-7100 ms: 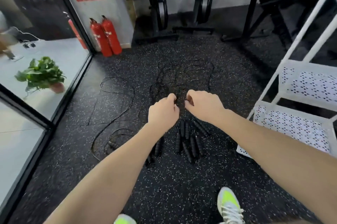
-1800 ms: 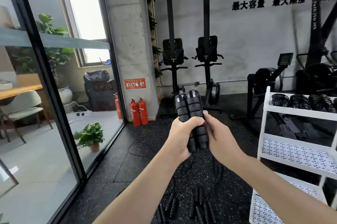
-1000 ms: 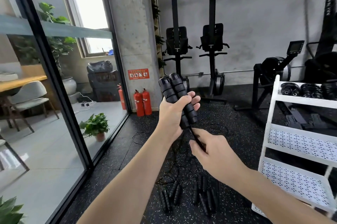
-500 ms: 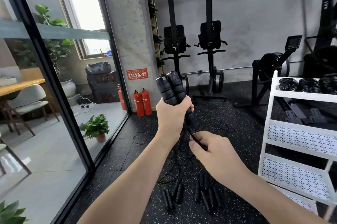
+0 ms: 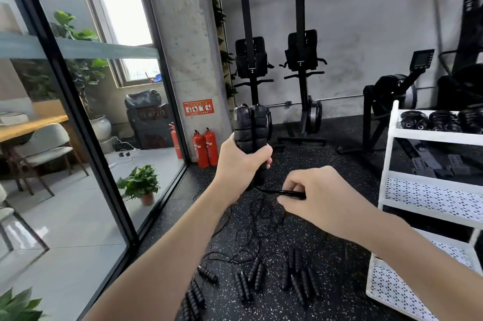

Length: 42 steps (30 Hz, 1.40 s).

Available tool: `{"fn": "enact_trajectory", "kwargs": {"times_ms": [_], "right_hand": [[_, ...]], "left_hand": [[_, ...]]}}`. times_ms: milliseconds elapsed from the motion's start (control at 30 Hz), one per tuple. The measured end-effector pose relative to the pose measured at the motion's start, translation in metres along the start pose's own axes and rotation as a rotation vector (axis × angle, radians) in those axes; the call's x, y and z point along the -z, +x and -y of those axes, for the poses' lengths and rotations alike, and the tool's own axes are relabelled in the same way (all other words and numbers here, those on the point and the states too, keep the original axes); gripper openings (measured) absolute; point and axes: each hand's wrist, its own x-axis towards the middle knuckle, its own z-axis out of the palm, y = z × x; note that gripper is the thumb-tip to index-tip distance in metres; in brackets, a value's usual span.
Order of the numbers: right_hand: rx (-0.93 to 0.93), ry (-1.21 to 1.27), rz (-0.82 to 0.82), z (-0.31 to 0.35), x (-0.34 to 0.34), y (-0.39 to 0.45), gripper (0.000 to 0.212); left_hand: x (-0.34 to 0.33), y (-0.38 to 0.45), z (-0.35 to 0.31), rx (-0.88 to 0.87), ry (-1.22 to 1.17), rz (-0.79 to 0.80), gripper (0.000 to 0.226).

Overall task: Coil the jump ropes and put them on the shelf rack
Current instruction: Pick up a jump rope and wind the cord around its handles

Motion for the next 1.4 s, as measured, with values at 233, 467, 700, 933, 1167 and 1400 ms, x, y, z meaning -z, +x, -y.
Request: {"fn": "enact_trajectory", "kwargs": {"times_ms": [233,467,700,933,1167,1400], "right_hand": [[0.289,-0.154,-0.17,-0.004,0.006,0.002,0.008],[0.165,0.155,-0.278,0.008,0.005,-0.003,0.008],[-0.162,0.494,-0.186,0.012,-0.002,-0.001,0.011],[-0.508,0.833,0.152,0.015,-0.014,0.001,0.036],[-0.445,0.819,-0.26,0.029,-0.047,0.018,0.067],[-0.434,1.145,-0.459,0.035,-0.05,0.023,0.055]], "left_hand": [[0.001,-0.006,-0.001,0.048,0.016,0.019,0.017],[-0.007,-0.015,-0.001,0.143,-0.305,-0.123,0.027],[-0.016,-0.021,-0.005,0.064,-0.416,-0.236,0.007],[-0.018,-0.018,-0.013,0.088,-0.605,-0.304,0.03],[-0.048,-0.032,-0.017,0.146,-0.663,-0.339,0.012],[-0.063,-0.04,-0.018,0.179,-0.826,-0.299,0.037]]}}
